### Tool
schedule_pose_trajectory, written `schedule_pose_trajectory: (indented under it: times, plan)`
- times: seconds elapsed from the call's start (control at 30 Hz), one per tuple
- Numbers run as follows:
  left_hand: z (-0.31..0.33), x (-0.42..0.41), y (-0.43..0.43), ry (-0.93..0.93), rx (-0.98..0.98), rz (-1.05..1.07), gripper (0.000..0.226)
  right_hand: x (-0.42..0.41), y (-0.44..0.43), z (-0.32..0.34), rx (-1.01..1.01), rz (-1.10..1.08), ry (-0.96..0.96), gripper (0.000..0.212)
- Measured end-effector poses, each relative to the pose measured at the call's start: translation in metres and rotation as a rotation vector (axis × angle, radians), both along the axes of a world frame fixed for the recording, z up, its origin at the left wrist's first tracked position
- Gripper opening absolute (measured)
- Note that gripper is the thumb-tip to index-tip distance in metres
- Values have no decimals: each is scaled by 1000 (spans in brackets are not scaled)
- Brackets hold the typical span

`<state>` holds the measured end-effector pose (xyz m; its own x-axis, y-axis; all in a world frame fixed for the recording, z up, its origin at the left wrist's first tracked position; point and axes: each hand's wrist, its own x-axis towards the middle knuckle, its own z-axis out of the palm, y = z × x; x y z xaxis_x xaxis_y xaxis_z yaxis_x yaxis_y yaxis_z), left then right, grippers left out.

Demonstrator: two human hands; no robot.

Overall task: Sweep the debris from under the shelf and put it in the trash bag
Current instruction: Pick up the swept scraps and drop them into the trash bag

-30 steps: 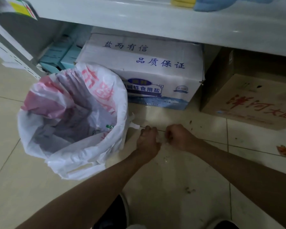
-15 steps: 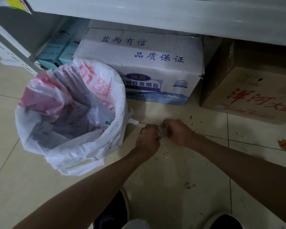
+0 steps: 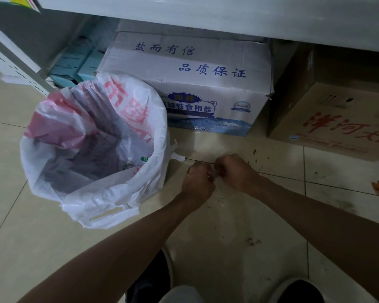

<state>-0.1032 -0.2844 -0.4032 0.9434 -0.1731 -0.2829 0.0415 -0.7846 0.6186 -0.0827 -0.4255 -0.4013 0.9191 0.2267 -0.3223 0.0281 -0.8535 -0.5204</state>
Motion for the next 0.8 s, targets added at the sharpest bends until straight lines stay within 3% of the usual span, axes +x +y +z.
schedule_pose_trajectory:
  times: [0.23, 0.33, 0.53, 0.8]
  plan:
    - [-3, -2, 1, -39, 29, -64, 20, 0, -1, 1, 28, 28, -15, 13]
    - [-4, -3, -1, -40, 49, -70, 25, 1, 0, 6, 100, 13, -28, 28]
    - [-3, 1, -3, -39, 58, -24, 22, 8, -2, -1, -29, 1, 2, 21]
    - [0, 4, -5, -68, 133, -79, 20, 2, -2, -2, -157, 111, -101, 13]
